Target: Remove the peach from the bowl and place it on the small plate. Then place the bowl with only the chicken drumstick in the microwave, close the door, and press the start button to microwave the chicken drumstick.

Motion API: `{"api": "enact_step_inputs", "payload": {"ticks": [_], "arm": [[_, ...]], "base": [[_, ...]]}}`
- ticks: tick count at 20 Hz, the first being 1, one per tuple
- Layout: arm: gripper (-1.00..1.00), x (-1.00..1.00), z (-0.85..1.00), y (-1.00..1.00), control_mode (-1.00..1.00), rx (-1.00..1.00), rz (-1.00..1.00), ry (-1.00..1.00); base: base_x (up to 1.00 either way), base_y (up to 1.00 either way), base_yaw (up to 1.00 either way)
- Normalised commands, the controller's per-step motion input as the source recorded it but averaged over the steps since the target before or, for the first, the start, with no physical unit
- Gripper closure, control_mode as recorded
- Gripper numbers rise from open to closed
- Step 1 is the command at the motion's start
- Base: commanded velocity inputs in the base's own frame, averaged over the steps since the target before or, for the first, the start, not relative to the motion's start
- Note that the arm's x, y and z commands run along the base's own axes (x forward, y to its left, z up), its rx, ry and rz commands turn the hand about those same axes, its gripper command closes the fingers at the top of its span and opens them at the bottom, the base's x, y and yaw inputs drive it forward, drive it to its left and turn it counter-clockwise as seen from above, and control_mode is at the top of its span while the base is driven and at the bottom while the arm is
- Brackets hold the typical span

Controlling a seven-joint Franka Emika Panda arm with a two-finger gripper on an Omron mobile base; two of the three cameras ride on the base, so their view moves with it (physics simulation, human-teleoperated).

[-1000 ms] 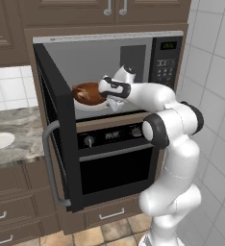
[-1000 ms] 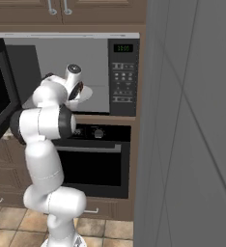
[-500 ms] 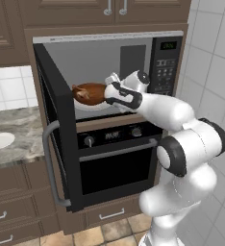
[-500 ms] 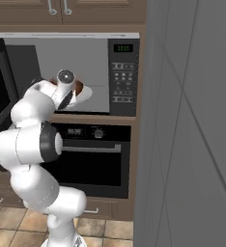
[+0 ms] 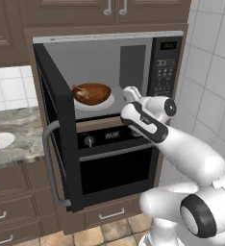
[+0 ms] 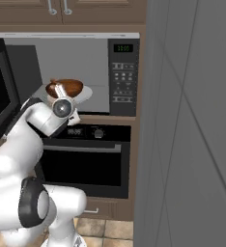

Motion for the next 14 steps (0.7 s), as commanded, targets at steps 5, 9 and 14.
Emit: {"api": "enact_step_inputs", "payload": {"ticks": [5, 9, 14], "arm": [[-1.0, -1.0, 0.55, -0.1, -1.0, -0.17, 0.0, -0.04], [-1.0, -1.0, 0.56, 0.0, -1.0, -0.23, 0.0, 0.01], [-1.0, -1.0, 0.45, 0.0, -1.0, -0.3, 0.02, 0.07]], "base": [[0.0, 0.0, 0.0], [0.0, 0.0, 0.0], [0.0, 0.0, 0.0]]}}
